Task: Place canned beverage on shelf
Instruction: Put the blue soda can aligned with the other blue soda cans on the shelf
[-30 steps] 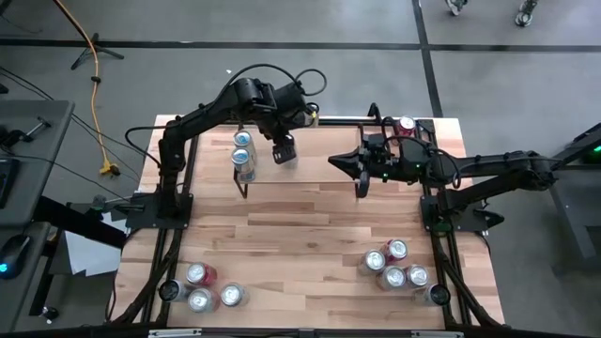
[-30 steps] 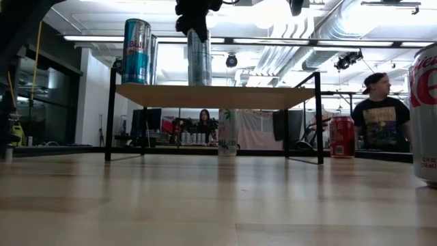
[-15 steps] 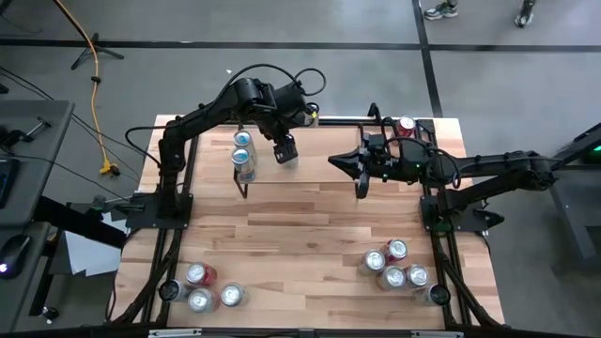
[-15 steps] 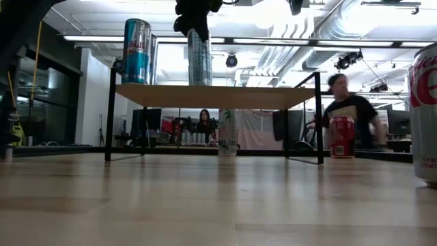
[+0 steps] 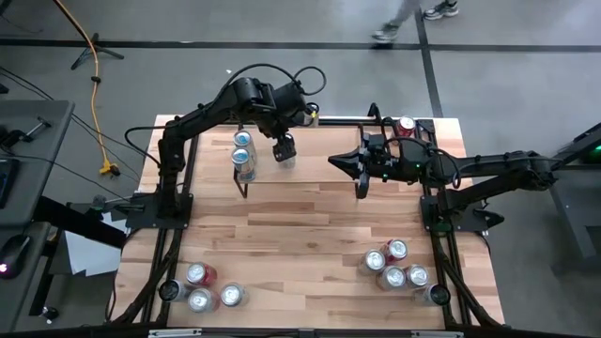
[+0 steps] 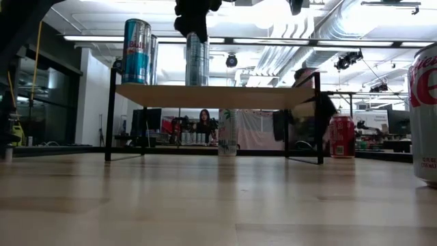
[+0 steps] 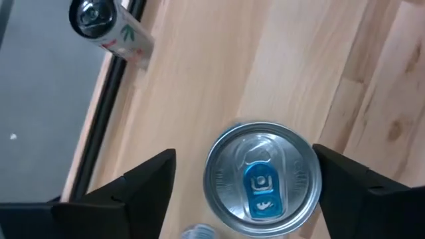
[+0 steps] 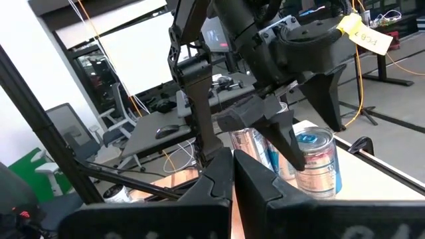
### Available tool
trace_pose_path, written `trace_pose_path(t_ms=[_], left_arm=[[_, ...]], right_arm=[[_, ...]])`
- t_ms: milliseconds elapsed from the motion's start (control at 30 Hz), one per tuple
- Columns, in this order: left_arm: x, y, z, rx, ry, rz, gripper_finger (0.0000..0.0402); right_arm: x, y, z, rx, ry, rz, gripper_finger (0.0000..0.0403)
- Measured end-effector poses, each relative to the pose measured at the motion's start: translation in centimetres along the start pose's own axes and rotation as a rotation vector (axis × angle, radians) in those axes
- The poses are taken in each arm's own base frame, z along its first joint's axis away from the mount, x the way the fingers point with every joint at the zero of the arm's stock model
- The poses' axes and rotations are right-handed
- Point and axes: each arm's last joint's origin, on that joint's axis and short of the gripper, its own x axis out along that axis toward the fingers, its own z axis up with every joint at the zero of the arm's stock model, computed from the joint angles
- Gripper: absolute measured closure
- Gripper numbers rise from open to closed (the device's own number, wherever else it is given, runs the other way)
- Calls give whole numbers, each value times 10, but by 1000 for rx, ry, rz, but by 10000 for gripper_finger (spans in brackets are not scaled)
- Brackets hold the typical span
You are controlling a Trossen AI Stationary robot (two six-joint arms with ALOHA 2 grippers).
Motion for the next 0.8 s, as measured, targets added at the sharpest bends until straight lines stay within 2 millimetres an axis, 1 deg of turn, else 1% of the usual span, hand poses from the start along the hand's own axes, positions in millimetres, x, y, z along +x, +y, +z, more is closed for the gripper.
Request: trace_pose_path(t_ms=[100,333,633,700,800], left_arm=[[-11,1,-2,31,-44,-30,114],[-53,6,-17,107,-178,-42,112],[-121,9,-38,104,-525,-132,112],[-130,9,-42,109,-577,-154,112],[-130,8,-46,117,-617,-189,112]], right_arm=[[0,0,0,4,0,0,402],[0,0,1,5,-6,2,402],[1,-3,8,14,-75,2,402],[4,-4,7,15,-84,4,402],[11,-3,5,13,-70,12,402]])
